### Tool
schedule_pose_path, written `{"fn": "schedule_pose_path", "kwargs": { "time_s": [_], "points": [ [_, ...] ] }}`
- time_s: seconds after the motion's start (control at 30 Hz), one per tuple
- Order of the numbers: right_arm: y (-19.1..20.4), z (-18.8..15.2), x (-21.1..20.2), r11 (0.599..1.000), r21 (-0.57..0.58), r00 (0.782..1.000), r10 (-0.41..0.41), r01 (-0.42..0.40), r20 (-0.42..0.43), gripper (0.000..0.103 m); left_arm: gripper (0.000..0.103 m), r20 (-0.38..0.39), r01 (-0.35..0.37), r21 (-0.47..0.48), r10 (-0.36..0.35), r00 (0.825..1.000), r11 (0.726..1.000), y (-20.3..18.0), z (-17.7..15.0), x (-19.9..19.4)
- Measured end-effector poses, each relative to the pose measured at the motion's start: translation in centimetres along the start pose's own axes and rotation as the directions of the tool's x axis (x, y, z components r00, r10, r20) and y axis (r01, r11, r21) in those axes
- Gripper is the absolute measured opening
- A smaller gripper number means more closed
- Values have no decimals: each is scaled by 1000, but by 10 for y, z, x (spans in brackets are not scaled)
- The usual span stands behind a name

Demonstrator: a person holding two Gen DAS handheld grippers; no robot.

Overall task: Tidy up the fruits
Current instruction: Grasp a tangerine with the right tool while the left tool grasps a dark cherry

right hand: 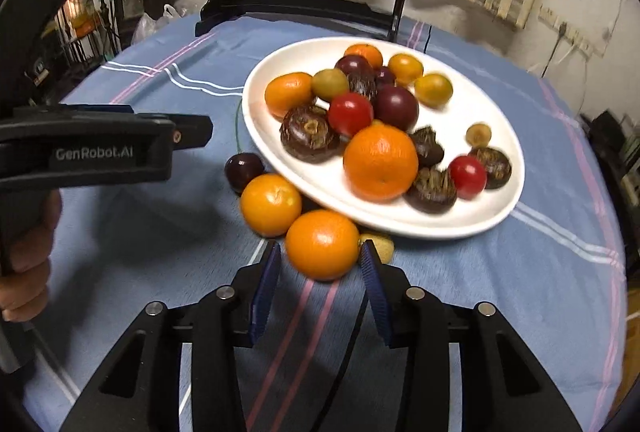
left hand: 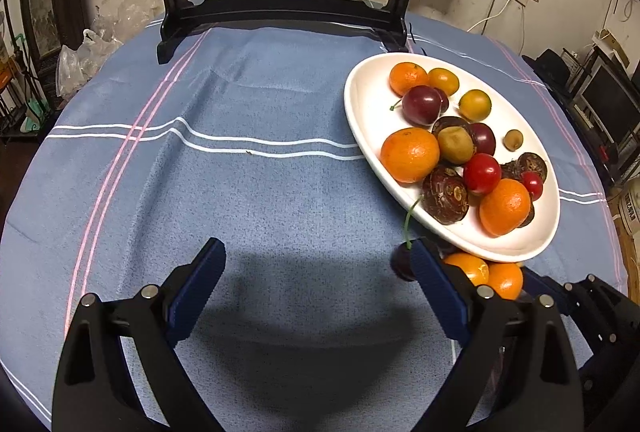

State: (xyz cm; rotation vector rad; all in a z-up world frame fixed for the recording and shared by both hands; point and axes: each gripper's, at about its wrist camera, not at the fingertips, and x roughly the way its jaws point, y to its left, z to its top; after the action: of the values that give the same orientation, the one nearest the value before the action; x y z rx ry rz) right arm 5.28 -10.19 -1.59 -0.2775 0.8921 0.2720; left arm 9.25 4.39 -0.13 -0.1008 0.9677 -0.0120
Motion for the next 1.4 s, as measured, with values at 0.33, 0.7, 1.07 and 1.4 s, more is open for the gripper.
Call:
{"fn": "schedule_pose_path", "kwargs": {
  "time_s": [0.33,0.7,1.07,1.4],
  "points": [
    [4,-1,2,999,-48,999,-19,21,27,41,91,-1,-11,28,11,1000,1000,-5,-3,3],
    [-36,-6,-27,991,112,995,71,-79,72,40,91,-19,1,33,0,1000,999,-6,-4,7],
    [-105,-21,-16,929,359,996,76,-86,43,40,91,-8,21,197,-20,1000,980,-40,-19,4],
    [-98,-21,-18,938,333,995,84,-94,46,40,78,-39,15,237,-6,999,971,-34,-21,10]
  ]
}}
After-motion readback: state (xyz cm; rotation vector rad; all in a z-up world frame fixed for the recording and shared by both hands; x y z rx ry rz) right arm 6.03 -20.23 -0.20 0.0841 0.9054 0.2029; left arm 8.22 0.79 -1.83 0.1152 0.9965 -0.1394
